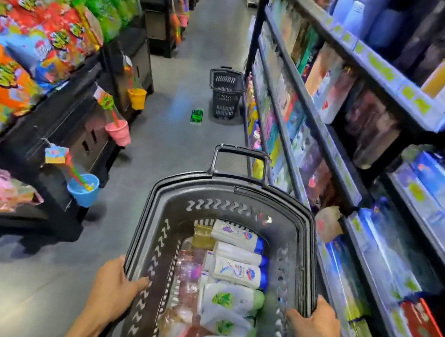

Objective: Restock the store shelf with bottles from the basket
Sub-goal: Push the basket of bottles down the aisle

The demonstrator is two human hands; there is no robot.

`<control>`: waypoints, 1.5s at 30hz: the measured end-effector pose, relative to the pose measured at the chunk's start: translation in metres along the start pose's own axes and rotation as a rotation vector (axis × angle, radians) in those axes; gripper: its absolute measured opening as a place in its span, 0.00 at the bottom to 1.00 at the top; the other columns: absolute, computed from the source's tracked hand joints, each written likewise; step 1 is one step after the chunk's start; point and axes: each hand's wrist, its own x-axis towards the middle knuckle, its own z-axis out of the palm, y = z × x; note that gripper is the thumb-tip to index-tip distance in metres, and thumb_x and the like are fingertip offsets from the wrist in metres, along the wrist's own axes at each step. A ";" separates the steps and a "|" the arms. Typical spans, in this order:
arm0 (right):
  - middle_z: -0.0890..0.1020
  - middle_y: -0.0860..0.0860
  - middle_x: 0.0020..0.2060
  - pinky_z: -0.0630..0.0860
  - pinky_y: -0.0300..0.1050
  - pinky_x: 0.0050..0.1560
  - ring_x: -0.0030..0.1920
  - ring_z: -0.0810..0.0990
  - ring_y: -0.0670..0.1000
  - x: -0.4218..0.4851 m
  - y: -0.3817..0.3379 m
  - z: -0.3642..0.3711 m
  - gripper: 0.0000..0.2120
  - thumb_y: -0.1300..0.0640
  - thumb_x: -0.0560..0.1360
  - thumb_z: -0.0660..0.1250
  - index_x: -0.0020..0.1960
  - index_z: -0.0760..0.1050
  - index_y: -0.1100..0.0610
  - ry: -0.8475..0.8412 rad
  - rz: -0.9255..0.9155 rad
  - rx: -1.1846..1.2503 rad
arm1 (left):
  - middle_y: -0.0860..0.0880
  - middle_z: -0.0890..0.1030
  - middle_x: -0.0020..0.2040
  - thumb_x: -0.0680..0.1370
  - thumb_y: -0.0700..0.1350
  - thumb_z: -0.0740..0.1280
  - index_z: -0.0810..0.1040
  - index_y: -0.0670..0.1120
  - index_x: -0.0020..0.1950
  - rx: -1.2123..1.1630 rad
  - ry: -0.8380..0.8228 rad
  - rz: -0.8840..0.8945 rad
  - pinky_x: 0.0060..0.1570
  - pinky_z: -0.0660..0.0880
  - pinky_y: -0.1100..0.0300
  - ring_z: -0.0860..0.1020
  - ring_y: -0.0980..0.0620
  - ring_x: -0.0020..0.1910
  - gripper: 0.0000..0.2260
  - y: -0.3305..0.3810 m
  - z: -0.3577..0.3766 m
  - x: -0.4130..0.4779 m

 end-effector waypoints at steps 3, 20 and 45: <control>0.82 0.64 0.55 0.75 0.52 0.52 0.57 0.80 0.64 0.067 -0.037 0.009 0.29 0.46 0.67 0.76 0.60 0.76 0.63 -0.013 -0.026 0.001 | 0.38 0.84 0.38 0.57 0.57 0.77 0.78 0.42 0.43 -0.010 -0.016 -0.044 0.37 0.81 0.42 0.84 0.40 0.37 0.24 0.017 0.025 0.071; 0.76 0.65 0.66 0.69 0.52 0.62 0.67 0.73 0.65 0.364 -0.265 0.016 0.32 0.56 0.72 0.74 0.71 0.69 0.67 -0.103 -0.095 -0.040 | 0.43 0.75 0.29 0.67 0.44 0.80 0.76 0.44 0.42 -0.062 0.090 -0.108 0.33 0.75 0.52 0.72 0.44 0.27 0.14 0.215 0.039 0.322; 0.80 0.61 0.63 0.75 0.53 0.63 0.62 0.78 0.62 0.821 -0.578 0.139 0.38 0.45 0.65 0.77 0.69 0.73 0.61 -0.202 0.031 -0.060 | 0.54 0.84 0.30 0.63 0.32 0.81 0.81 0.49 0.39 -0.166 0.084 -0.254 0.40 0.79 0.53 0.83 0.50 0.36 0.15 0.427 0.075 0.828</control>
